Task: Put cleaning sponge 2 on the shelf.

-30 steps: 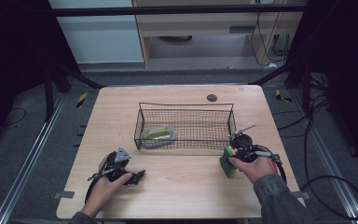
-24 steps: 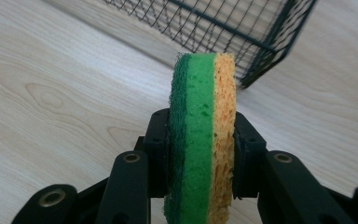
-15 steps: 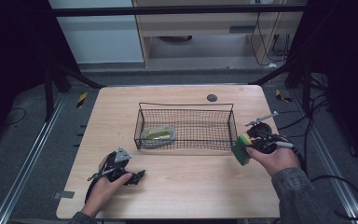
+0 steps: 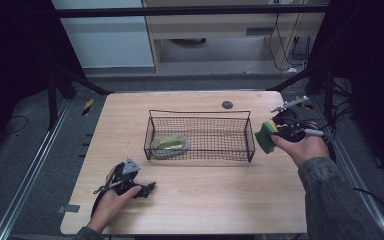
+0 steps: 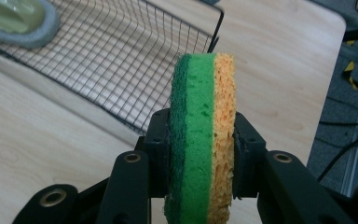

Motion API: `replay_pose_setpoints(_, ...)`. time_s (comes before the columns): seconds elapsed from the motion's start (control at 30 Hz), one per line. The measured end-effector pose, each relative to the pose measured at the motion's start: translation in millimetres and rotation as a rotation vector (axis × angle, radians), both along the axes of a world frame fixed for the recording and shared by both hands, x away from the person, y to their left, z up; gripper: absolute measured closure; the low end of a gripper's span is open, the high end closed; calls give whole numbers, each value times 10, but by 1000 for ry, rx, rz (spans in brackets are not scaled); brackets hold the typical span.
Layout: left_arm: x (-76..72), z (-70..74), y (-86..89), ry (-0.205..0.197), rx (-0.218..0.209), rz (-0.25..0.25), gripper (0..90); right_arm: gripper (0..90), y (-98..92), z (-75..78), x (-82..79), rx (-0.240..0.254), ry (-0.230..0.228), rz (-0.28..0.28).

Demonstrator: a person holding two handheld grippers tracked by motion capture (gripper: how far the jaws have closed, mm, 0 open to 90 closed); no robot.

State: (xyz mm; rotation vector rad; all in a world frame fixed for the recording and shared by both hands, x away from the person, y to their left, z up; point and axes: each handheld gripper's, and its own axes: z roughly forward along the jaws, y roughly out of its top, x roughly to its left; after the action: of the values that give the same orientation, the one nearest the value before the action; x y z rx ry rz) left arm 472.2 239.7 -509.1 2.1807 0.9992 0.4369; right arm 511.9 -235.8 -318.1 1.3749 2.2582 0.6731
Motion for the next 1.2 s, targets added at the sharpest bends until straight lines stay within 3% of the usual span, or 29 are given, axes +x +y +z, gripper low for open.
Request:
replay_pose_setpoints(0.33,9,0,0,-1,1,-3,0,654,182,26,361,36,-61,10)
replay_pose_setpoints(0.47,9,-1,0,-2,1,-3,0,654,239,20,418,42,-69,18)
replay_pose_setpoints(0.73,12,-1,-1,-2,0,-3,0,654,331,-50,555,67,-66,27)
replay_pose_setpoints(1.2,17,-1,-2,-2,-1,-4,0,654,438,-244,724,44,-44,48)
